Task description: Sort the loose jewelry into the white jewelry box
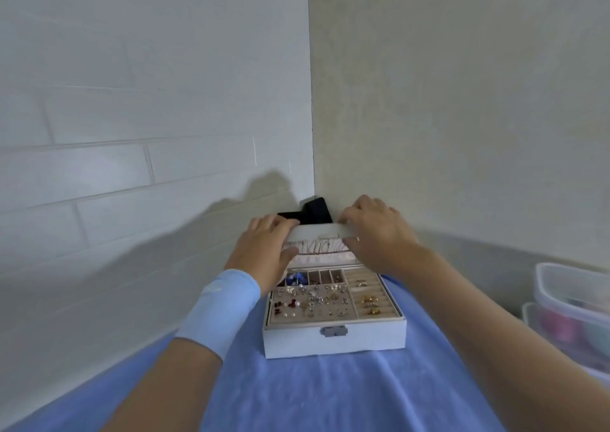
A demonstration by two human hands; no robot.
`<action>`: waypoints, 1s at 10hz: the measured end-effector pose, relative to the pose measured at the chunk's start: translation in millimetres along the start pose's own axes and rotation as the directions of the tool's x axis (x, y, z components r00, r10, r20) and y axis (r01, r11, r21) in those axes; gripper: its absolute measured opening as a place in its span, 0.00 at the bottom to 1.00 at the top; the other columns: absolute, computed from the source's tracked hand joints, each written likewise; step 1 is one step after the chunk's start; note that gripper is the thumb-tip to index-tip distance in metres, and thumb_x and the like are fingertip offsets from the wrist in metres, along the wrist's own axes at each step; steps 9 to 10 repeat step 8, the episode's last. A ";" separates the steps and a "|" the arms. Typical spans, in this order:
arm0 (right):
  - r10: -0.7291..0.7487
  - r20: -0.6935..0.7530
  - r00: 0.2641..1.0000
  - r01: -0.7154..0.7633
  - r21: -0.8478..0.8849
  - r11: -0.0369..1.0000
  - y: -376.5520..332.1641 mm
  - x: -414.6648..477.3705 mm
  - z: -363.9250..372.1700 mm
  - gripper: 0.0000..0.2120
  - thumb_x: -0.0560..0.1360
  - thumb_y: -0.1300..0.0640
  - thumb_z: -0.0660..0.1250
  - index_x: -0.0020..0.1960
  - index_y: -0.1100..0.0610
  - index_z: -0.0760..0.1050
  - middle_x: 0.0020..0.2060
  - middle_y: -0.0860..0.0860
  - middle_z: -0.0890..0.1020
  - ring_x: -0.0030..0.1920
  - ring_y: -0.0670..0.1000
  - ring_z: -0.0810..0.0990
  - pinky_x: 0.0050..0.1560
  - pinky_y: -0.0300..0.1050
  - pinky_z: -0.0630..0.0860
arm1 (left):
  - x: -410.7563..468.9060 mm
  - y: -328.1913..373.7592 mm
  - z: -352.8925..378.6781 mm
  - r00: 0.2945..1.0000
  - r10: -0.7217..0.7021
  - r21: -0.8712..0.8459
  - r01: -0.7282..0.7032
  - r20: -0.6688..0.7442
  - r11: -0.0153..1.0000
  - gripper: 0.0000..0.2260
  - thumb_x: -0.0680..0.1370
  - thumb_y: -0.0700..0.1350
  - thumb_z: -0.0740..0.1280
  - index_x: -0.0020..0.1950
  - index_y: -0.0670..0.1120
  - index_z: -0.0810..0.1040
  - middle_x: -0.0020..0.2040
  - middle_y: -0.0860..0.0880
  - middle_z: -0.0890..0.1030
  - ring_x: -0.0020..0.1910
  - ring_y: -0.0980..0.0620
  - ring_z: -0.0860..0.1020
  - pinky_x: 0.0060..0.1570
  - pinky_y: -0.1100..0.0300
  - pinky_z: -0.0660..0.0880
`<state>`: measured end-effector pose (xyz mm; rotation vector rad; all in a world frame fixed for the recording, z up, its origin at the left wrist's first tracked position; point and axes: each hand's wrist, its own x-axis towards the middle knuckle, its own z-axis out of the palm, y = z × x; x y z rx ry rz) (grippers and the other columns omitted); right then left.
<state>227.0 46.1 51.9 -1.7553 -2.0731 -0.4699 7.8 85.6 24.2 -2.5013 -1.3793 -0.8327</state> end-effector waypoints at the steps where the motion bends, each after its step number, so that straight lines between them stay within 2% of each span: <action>1: 0.045 0.077 0.996 -0.050 0.068 0.996 -7.5 -42.0 5.4 0.15 0.78 0.48 0.68 0.63 0.44 0.71 0.58 0.45 0.75 0.59 0.51 0.75 0.57 0.50 0.73 | -36.6 6.7 8.6 0.999 0.004 -0.044 -0.002 0.044 0.999 0.20 0.81 0.47 0.64 0.73 0.51 0.69 0.68 0.51 0.72 0.67 0.49 0.65 0.66 0.55 0.65; 2: 0.105 0.136 0.985 -0.108 0.015 0.994 -15.7 -75.3 19.3 0.19 0.79 0.47 0.67 0.68 0.45 0.68 0.61 0.45 0.77 0.62 0.52 0.76 0.58 0.49 0.74 | -67.0 14.0 21.6 0.995 -0.043 -0.098 0.052 0.095 0.994 0.19 0.81 0.44 0.64 0.72 0.51 0.70 0.70 0.51 0.71 0.69 0.49 0.65 0.67 0.56 0.64; 3: 0.097 0.174 0.980 -0.101 0.011 0.995 -19.4 -100.4 36.5 0.22 0.81 0.46 0.64 0.73 0.47 0.67 0.67 0.47 0.75 0.67 0.53 0.72 0.64 0.50 0.72 | -90.1 18.1 34.7 0.986 -0.080 -0.108 0.096 0.145 0.990 0.19 0.82 0.44 0.61 0.73 0.50 0.69 0.72 0.51 0.69 0.71 0.49 0.64 0.70 0.57 0.61; 4: 0.062 0.201 0.978 -0.070 0.036 0.997 -21.4 -117.7 47.6 0.25 0.83 0.45 0.60 0.77 0.49 0.63 0.75 0.49 0.68 0.75 0.53 0.64 0.74 0.48 0.60 | -106.4 21.1 39.4 0.968 -0.089 -0.039 0.101 0.234 0.994 0.24 0.83 0.50 0.59 0.79 0.52 0.59 0.79 0.51 0.58 0.78 0.50 0.55 0.75 0.54 0.55; 5: 0.037 0.204 0.978 -0.039 0.007 0.999 -23.2 -129.2 56.1 0.30 0.84 0.44 0.57 0.82 0.50 0.52 0.80 0.50 0.56 0.80 0.54 0.52 0.79 0.51 0.47 | -117.6 23.9 42.0 0.952 -0.087 0.023 0.084 0.294 0.996 0.29 0.84 0.54 0.56 0.81 0.53 0.47 0.81 0.52 0.46 0.80 0.52 0.45 0.77 0.54 0.48; 6: 0.041 0.228 0.973 -0.039 -0.012 0.999 -24.5 -135.5 61.5 0.34 0.83 0.44 0.57 0.82 0.50 0.45 0.82 0.50 0.49 0.81 0.53 0.45 0.80 0.52 0.41 | -122.7 28.3 43.6 0.943 -0.113 0.034 0.107 0.313 0.994 0.32 0.82 0.56 0.57 0.81 0.54 0.44 0.81 0.52 0.43 0.80 0.53 0.41 0.78 0.54 0.45; 7: 0.034 0.274 0.961 -0.034 -0.006 0.999 -21.5 -133.4 59.9 0.36 0.82 0.43 0.58 0.82 0.50 0.43 0.82 0.51 0.47 0.81 0.54 0.44 0.80 0.53 0.43 | -115.8 30.8 37.3 0.908 -0.158 0.055 0.148 0.389 0.987 0.33 0.82 0.59 0.57 0.81 0.54 0.43 0.81 0.53 0.42 0.80 0.53 0.41 0.78 0.53 0.46; 8: 0.035 0.348 0.937 -0.037 -0.001 0.999 -18.6 -127.8 42.8 0.39 0.81 0.40 0.60 0.82 0.49 0.42 0.82 0.52 0.47 0.81 0.55 0.45 0.79 0.57 0.45 | -106.4 33.5 17.6 0.872 -0.163 0.034 0.166 0.462 0.986 0.32 0.82 0.60 0.56 0.81 0.55 0.43 0.81 0.52 0.45 0.80 0.52 0.46 0.77 0.50 0.49; 10: 0.035 0.348 0.937 -0.037 -0.001 0.999 -18.6 -127.8 42.8 0.39 0.81 0.40 0.60 0.82 0.49 0.42 0.82 0.52 0.47 0.81 0.55 0.45 0.79 0.57 0.45 | -106.4 33.5 17.6 0.872 -0.163 0.034 0.166 0.462 0.986 0.32 0.82 0.60 0.56 0.81 0.55 0.43 0.81 0.52 0.45 0.80 0.52 0.46 0.77 0.50 0.49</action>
